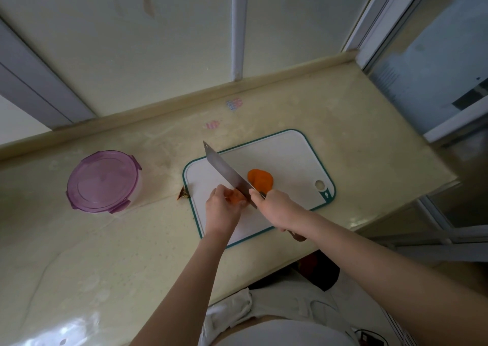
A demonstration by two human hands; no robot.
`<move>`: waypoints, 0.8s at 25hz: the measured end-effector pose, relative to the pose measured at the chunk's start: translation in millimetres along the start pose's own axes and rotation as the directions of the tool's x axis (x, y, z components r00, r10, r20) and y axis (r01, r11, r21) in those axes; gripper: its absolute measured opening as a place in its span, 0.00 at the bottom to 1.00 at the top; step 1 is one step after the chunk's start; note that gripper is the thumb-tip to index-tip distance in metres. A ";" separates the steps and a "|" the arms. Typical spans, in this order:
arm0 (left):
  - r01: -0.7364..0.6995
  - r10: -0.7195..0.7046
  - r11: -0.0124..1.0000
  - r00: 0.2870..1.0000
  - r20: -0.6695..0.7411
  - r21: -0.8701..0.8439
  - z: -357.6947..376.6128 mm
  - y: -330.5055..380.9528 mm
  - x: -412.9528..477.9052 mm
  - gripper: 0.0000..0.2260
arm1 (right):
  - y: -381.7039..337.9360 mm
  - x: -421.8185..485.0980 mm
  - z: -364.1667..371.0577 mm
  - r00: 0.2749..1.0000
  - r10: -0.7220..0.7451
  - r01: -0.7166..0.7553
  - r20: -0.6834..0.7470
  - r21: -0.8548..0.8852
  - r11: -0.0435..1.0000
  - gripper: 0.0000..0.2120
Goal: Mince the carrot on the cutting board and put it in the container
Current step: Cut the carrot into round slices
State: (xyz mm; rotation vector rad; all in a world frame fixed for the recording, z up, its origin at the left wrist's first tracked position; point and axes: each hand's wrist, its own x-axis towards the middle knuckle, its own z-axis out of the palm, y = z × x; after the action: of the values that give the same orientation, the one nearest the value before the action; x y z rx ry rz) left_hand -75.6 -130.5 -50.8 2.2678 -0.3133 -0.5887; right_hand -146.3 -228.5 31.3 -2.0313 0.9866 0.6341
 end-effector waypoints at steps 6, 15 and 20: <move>0.017 -0.017 1.000 1.000 0.013 -0.010 -2.5 1.2 -0.3 0.10 | 15.8 -18.3 -0.7 1.000 -0.001 0.002 0.018 -0.022 1.000 0.25; 0.029 -0.029 0.999 1.000 0.013 -0.021 -2.3 2.4 -1.3 0.09 | 38.9 -24.3 -10.2 0.989 0.125 -0.127 0.079 0.020 0.992 0.24; -0.023 0.023 0.998 1.000 -0.005 0.057 -1.7 1.8 -3.9 0.09 | 23.1 -8.9 -2.0 0.995 0.072 -0.073 0.070 0.014 0.997 0.24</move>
State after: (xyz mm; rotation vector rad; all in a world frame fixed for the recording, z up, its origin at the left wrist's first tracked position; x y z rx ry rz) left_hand -78.1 -129.2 -47.3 2.3169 -0.3570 -0.5685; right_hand -169.9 -235.6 28.8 -1.9532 1.0250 0.7282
